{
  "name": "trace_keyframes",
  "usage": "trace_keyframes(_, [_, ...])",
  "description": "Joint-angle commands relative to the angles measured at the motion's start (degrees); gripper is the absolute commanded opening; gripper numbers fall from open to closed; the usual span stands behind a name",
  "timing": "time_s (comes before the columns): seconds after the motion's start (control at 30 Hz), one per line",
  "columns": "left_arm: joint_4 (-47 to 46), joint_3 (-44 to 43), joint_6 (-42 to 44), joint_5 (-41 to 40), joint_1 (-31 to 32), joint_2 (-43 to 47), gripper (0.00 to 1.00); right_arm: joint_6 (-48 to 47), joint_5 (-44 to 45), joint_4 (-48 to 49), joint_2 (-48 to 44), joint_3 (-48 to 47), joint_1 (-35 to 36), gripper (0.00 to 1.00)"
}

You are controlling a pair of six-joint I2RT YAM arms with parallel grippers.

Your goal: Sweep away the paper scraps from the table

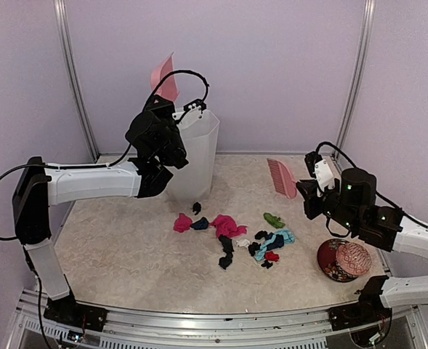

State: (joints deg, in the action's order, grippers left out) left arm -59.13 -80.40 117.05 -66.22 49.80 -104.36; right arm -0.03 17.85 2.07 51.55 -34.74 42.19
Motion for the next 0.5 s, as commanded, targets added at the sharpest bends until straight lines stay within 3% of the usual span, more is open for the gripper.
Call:
trace_keyframes(0.0, [-2.6, -2.3, -1.2, 0.7, -0.1, 0.2, 0.00, 0.2, -0.5, 2.1, -1.4, 0.6, -0.7, 0.00])
trace_keyframes(0.2, [5.8, -6.6, -11.8, 0.1, -0.6, 1.4, 0.00, -0.1, -1.1, 1.9, -2.3, 0.2, -0.7, 0.00])
trace_keyframes(0.47, [47.7, -16.8, -57.4, 3.8, 0.6, 9.1, 0.00, 0.8, -6.5, 1.5, -3.3, -0.3, -0.8, 0.00])
